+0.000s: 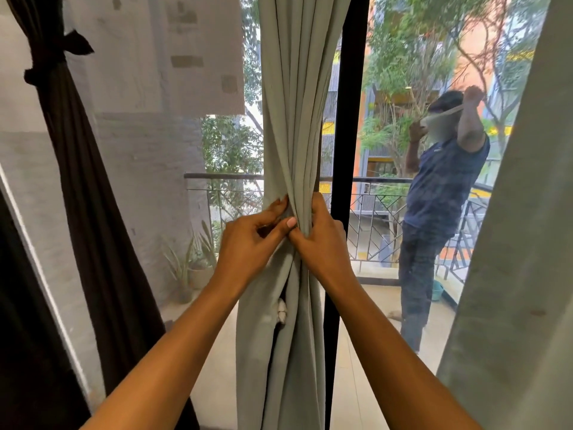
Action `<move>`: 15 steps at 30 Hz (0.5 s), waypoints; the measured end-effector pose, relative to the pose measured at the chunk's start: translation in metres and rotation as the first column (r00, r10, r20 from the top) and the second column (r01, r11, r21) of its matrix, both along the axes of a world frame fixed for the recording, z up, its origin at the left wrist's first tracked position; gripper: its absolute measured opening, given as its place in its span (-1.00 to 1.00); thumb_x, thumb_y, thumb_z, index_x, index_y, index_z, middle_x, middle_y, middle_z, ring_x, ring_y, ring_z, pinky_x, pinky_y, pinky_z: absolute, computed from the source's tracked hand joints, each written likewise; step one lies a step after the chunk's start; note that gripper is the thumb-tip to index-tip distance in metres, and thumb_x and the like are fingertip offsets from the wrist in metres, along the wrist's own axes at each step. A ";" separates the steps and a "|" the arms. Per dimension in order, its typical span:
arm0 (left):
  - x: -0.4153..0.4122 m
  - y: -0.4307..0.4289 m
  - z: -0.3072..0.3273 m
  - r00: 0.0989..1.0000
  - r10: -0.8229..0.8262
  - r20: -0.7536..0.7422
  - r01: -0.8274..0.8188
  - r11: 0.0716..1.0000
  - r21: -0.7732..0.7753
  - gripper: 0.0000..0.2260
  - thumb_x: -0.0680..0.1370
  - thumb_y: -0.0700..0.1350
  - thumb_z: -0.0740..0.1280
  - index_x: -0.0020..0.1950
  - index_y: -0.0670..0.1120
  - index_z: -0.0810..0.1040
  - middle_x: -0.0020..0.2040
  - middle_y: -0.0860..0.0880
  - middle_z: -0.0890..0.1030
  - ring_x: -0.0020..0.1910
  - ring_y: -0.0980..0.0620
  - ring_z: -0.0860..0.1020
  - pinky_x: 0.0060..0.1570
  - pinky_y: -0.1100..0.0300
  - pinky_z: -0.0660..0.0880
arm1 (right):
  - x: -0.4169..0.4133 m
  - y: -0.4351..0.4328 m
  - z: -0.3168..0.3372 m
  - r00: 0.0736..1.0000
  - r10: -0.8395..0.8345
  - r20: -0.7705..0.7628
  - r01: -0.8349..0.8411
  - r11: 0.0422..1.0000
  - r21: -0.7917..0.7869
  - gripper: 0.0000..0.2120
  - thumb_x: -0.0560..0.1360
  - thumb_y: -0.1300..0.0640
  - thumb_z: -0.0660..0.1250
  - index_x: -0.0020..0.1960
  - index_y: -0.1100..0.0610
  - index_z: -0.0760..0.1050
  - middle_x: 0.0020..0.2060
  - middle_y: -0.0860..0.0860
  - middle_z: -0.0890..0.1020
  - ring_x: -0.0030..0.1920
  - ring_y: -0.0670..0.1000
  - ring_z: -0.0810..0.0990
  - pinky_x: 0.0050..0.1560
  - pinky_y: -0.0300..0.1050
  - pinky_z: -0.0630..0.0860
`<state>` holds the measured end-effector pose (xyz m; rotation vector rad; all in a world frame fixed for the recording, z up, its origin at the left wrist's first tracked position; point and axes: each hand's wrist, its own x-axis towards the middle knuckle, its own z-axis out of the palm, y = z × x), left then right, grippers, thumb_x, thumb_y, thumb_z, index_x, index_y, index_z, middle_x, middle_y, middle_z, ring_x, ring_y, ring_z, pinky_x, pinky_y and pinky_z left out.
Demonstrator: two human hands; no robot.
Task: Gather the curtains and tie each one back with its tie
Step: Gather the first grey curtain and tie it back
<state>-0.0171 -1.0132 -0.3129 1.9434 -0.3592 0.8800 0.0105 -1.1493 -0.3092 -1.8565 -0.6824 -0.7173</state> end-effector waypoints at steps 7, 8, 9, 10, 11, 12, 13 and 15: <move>-0.002 0.003 -0.030 0.983 -0.182 -0.023 0.176 0.971 -0.164 -0.70 0.48 0.02 0.41 0.18 0.27 0.55 0.13 0.15 0.64 0.13 0.24 0.59 0.05 0.38 0.52 | 0.001 -0.007 -0.036 0.997 0.038 -0.068 -0.037 0.999 0.016 -0.62 0.44 -0.05 0.40 0.23 0.00 0.47 -0.16 -0.34 0.52 -0.14 -0.48 0.50 -0.16 -0.60 0.40; -0.001 0.004 -0.032 0.979 -0.199 -0.034 0.189 0.964 -0.188 -0.71 0.47 0.01 0.41 0.18 0.24 0.56 0.08 0.21 0.65 0.12 0.23 0.60 0.03 0.38 0.52 | 0.001 -0.008 -0.040 0.995 0.048 -0.084 -0.046 0.999 0.019 -0.61 0.43 -0.05 0.41 0.22 0.01 0.49 -0.15 -0.33 0.54 -0.13 -0.46 0.52 -0.14 -0.57 0.43; 0.000 0.005 -0.034 0.977 -0.209 -0.046 0.196 0.958 -0.209 -0.71 0.46 0.01 0.41 0.17 0.21 0.57 0.03 0.26 0.65 0.10 0.23 0.61 0.02 0.38 0.53 | 0.001 -0.008 -0.044 0.993 0.054 -0.101 -0.053 0.998 0.020 -0.62 0.42 -0.05 0.43 0.20 0.01 0.51 -0.14 -0.30 0.57 -0.11 -0.41 0.56 -0.13 -0.52 0.47; 0.001 0.005 -0.036 0.975 -0.214 -0.058 0.196 0.954 -0.228 -0.72 0.46 0.00 0.41 0.16 0.18 0.58 0.00 0.28 0.65 0.09 0.22 0.62 0.00 0.37 0.54 | 0.001 -0.009 -0.047 0.991 0.055 -0.119 -0.053 0.998 0.017 -0.63 0.40 -0.04 0.44 0.17 0.02 0.53 -0.13 -0.25 0.60 -0.11 -0.34 0.59 -0.11 -0.44 0.52; 0.003 0.005 -0.038 0.973 -0.218 -0.068 0.195 0.949 -0.249 -0.74 0.46 -0.03 0.42 0.14 0.15 0.59 -0.02 0.26 0.67 0.07 0.19 0.63 0.00 0.35 0.55 | 0.002 -0.009 -0.051 0.990 0.049 -0.133 -0.048 0.999 0.010 -0.65 0.40 -0.02 0.44 0.15 0.04 0.55 -0.12 -0.20 0.63 -0.11 -0.28 0.61 -0.09 -0.35 0.57; 0.005 0.006 -0.040 0.971 -0.225 -0.076 0.197 0.941 -0.274 -0.75 0.47 -0.08 0.42 0.13 0.11 0.61 -0.03 0.22 0.68 0.06 0.16 0.65 -0.02 0.33 0.56 | 0.002 -0.010 -0.053 0.989 0.040 -0.144 -0.040 0.999 0.003 -0.66 0.40 -0.02 0.45 0.13 0.06 0.56 -0.11 -0.14 0.65 -0.12 -0.24 0.62 -0.08 -0.29 0.59; 0.006 0.007 -0.042 0.969 -0.233 -0.084 0.199 0.933 -0.298 -0.76 0.48 -0.14 0.43 0.13 0.06 0.62 -0.04 0.18 0.69 0.03 0.13 0.66 -0.05 0.31 0.57 | 0.002 -0.010 -0.055 0.988 0.033 -0.152 -0.033 0.999 -0.001 -0.66 0.39 -0.02 0.45 0.12 0.07 0.57 -0.10 -0.10 0.67 -0.13 -0.22 0.63 -0.08 -0.28 0.59; 0.008 0.009 -0.045 0.963 -0.249 -0.106 0.202 0.921 -0.333 -0.74 0.48 -0.23 0.43 0.15 -0.02 0.61 -0.07 0.12 0.71 -0.01 0.10 0.67 -0.10 0.30 0.58 | 0.001 -0.011 -0.056 0.988 0.022 -0.155 -0.025 1.000 -0.017 -0.65 0.38 -0.03 0.46 0.11 0.09 0.58 -0.08 -0.06 0.68 -0.15 -0.24 0.61 -0.13 -0.40 0.55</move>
